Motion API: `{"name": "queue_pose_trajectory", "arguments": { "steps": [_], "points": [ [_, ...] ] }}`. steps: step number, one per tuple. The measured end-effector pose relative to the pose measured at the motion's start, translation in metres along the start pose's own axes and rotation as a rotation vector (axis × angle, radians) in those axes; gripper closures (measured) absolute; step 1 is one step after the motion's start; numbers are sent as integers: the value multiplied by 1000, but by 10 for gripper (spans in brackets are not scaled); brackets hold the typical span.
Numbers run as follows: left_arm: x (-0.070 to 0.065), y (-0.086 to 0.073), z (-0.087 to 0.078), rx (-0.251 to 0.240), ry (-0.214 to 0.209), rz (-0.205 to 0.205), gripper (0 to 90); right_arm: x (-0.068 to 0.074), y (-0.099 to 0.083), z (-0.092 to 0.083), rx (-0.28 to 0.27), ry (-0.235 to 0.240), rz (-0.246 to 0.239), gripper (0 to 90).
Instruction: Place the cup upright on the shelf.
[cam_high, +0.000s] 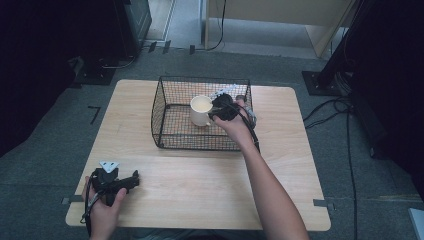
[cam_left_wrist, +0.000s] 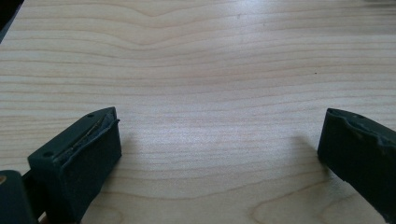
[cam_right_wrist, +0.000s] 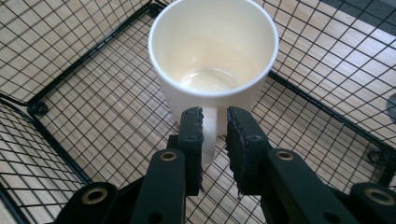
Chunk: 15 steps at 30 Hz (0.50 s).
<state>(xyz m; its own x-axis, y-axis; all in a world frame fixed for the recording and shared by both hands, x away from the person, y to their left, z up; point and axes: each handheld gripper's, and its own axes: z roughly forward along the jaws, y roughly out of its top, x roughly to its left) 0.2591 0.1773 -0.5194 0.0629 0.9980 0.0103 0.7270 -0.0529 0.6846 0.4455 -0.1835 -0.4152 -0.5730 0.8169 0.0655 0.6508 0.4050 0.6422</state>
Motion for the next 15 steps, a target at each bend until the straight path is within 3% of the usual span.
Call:
{"name": "queue_pose_trajectory", "arguments": {
  "steps": [11,15],
  "points": [
    [0,0,0,0,0,1,0,11,0,-14,-60,35,-7,720],
    [0,0,0,0,0,0,0,13,-3,-21,-89,39,-3,632]
  ]
}}
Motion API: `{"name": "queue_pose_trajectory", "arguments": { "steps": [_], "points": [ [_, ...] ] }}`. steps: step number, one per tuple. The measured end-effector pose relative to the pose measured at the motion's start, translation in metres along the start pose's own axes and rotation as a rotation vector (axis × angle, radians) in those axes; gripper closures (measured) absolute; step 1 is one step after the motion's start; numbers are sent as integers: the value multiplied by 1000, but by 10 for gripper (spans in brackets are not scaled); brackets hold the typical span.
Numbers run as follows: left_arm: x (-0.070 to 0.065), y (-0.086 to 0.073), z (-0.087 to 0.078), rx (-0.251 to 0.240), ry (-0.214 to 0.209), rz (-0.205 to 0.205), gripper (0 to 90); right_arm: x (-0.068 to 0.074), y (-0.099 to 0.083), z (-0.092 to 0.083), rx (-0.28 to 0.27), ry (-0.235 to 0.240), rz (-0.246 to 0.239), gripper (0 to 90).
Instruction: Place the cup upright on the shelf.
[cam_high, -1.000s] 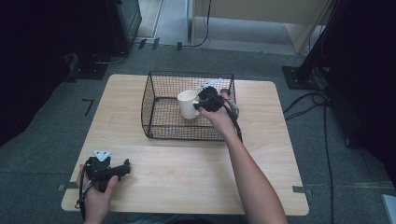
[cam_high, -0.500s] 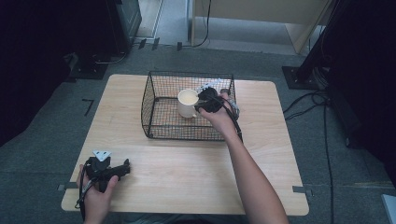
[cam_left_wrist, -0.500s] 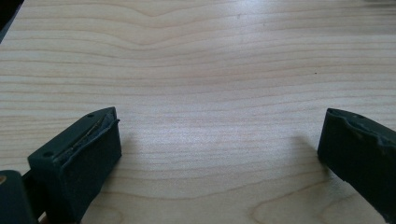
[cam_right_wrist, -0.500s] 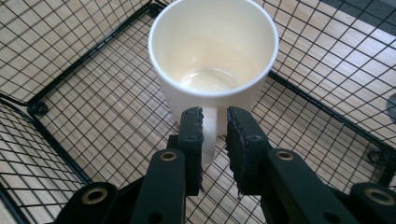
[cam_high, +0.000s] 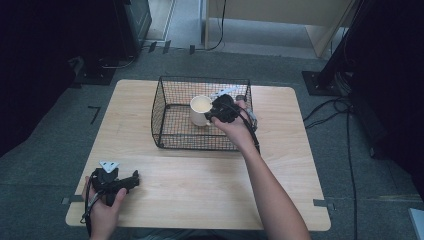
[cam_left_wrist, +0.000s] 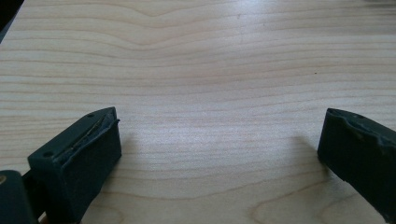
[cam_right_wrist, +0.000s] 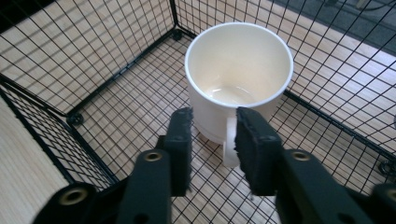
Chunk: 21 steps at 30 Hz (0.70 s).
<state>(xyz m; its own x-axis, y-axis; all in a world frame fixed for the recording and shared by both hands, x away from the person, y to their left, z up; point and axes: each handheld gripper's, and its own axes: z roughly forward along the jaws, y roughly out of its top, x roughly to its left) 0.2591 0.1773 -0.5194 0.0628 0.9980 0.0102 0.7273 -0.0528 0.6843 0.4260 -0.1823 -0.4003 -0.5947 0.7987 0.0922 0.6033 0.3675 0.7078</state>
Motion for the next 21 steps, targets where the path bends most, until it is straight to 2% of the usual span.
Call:
{"name": "queue_pose_trajectory", "arguments": {
  "steps": [2,5,7,10,18,21],
  "points": [
    [0,0,0,-1,0,0,0,1,-2,-4,-21,10,0,518],
    [0,0,0,-1,0,0,0,6,-5,-8,-34,-4,-14,245],
    [0,0,0,-1,0,1,0,9,-8,-12,-40,15,-13,115],
    [0,0,0,-1,0,1,0,15,-14,-19,-51,16,-22,23],
    [0,0,0,-1,0,0,0,23,-34,-44,-129,18,-36,0],
    [0,0,0,-1,1,0,0,25,-42,-53,-138,33,-38,0]
  ]
}}
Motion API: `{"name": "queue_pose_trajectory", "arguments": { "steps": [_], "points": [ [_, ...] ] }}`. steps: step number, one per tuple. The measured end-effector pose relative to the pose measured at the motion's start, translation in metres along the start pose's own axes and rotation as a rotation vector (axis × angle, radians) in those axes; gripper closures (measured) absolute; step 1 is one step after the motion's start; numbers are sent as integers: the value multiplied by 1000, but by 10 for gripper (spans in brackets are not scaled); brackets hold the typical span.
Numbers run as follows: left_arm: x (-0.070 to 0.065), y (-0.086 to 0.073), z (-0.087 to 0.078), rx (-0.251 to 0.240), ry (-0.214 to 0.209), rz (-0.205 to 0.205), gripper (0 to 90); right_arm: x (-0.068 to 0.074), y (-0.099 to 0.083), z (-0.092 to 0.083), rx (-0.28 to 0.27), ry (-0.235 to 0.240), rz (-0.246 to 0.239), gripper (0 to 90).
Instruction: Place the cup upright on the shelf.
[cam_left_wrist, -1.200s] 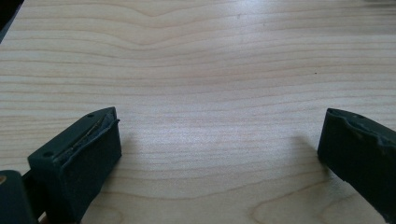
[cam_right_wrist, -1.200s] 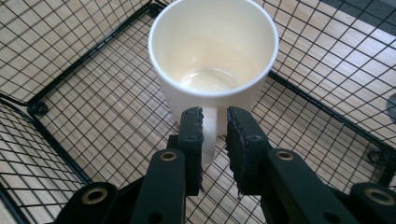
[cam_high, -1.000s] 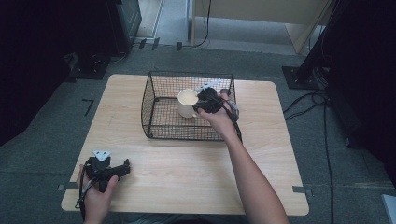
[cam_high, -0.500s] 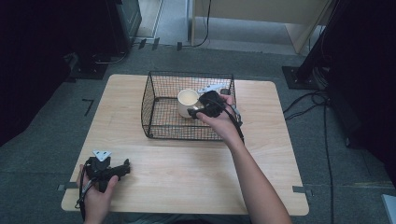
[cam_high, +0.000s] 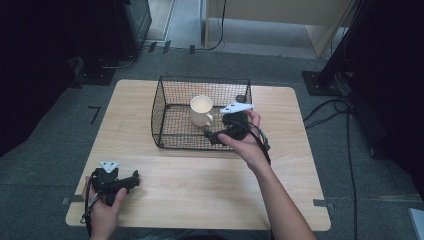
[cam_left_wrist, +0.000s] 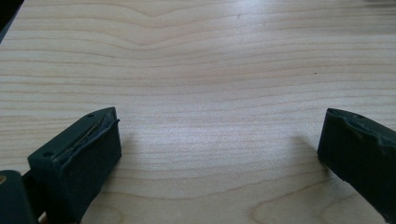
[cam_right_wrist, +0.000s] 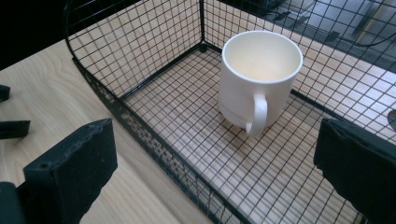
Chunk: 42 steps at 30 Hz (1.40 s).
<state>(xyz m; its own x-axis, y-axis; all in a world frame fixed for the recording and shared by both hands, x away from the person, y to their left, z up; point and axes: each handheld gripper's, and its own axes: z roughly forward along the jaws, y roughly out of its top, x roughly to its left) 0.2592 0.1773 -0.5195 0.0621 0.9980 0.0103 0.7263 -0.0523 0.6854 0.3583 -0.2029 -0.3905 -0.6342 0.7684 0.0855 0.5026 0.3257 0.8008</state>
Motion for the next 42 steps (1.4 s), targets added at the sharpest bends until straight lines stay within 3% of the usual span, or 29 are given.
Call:
{"name": "queue_pose_trajectory", "arguments": {
  "steps": [5,16,28,42],
  "points": [
    [0,0,0,-3,0,-1,0,3,-11,-14,-11,-5,-19,0],
    [0,0,0,-1,0,2,0,4,-43,-44,-43,-9,-12,0],
    [0,0,0,0,1,2,0,-6,-81,-74,-57,-58,23,0],
    [0,0,0,0,0,2,0,-29,-137,-93,-50,-133,92,0]
  ]
}}
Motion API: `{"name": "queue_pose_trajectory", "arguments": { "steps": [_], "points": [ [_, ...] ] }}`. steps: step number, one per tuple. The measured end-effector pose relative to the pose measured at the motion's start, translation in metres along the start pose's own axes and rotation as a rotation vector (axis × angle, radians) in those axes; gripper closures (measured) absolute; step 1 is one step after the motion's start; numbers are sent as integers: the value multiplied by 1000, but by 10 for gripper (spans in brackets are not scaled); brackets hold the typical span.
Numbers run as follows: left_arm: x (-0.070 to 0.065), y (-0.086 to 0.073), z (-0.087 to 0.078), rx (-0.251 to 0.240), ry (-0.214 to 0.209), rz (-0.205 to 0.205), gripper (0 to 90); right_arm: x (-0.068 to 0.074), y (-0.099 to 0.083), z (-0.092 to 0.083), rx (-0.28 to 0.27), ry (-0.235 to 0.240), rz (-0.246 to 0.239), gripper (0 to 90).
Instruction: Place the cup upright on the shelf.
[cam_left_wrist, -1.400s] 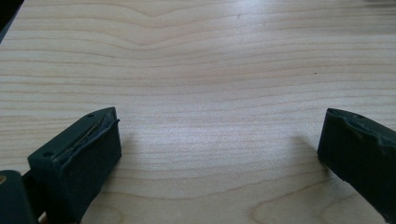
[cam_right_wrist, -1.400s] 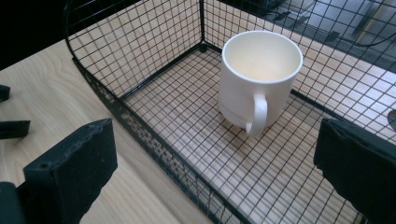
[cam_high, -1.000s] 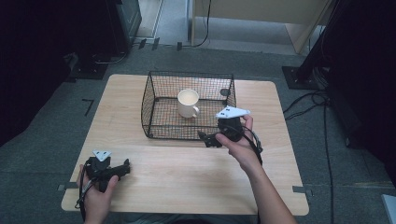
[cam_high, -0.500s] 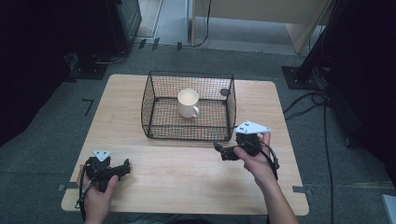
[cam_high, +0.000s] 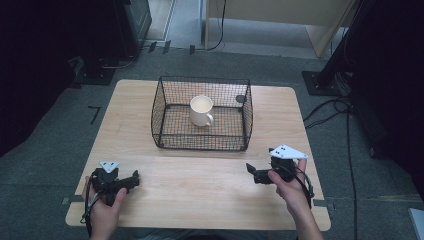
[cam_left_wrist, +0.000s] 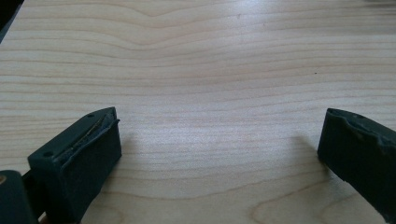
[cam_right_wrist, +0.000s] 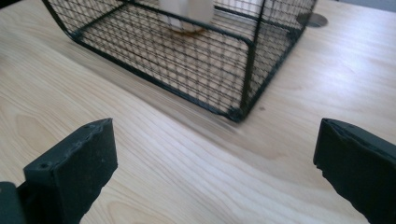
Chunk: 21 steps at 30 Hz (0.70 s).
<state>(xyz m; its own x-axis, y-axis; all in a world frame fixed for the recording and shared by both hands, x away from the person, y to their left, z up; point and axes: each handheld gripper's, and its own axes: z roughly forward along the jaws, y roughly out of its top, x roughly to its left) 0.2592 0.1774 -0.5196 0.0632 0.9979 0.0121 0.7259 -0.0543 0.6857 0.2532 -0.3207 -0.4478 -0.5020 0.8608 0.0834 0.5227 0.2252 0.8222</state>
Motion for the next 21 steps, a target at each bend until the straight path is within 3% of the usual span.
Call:
{"name": "queue_pose_trajectory", "arguments": {
  "steps": [21],
  "points": [
    [0,0,0,1,0,0,0,-51,-80,-25,65,-183,137,0]
  ]
}}
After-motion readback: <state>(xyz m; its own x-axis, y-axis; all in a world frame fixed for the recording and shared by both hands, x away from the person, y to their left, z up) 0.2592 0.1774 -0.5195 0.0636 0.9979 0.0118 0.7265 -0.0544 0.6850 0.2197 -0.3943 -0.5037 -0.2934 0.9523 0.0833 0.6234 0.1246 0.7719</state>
